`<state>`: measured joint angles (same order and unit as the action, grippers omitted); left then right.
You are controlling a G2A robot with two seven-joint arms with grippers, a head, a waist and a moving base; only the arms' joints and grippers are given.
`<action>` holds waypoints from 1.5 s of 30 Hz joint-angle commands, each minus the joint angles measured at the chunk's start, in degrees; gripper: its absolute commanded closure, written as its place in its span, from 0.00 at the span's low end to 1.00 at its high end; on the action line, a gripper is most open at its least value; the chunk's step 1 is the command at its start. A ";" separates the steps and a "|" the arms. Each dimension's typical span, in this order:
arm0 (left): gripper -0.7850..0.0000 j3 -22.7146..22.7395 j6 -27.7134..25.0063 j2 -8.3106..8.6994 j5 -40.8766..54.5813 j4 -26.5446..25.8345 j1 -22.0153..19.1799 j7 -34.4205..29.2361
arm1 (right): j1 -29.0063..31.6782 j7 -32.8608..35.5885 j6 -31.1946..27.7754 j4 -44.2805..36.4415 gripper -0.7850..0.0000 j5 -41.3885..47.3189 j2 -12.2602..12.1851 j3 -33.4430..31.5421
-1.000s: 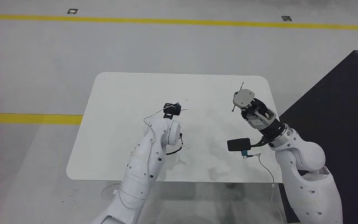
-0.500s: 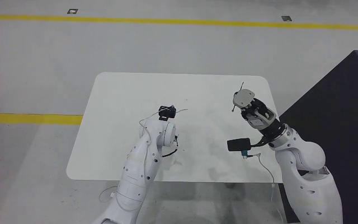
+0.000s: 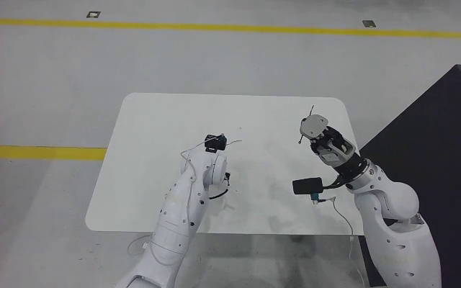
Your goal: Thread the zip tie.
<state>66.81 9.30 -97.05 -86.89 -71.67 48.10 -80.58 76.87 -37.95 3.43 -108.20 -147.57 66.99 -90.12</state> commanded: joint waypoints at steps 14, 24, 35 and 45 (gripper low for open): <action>0.49 -0.11 0.48 -0.11 0.77 1.37 -1.98 1.44 | 0.00 0.00 0.00 0.00 1.00 0.00 0.00 0.00; 0.47 1.60 -1.96 1.00 -3.58 -9.40 1.80 -3.29 | 0.00 0.00 0.00 0.00 1.00 0.00 0.00 0.00; 0.53 1.55 -4.80 1.37 -5.56 -6.99 1.47 -4.57 | 0.00 0.00 0.00 0.00 1.00 0.00 0.00 0.00; 0.56 0.31 -5.10 0.96 -3.69 -2.06 -0.64 -3.93 | 0.00 0.00 0.00 0.00 1.00 0.00 0.00 0.00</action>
<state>67.16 4.03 -96.06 -90.73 -74.24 47.62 -84.60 76.87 -37.95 3.43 -108.20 -147.57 66.99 -90.12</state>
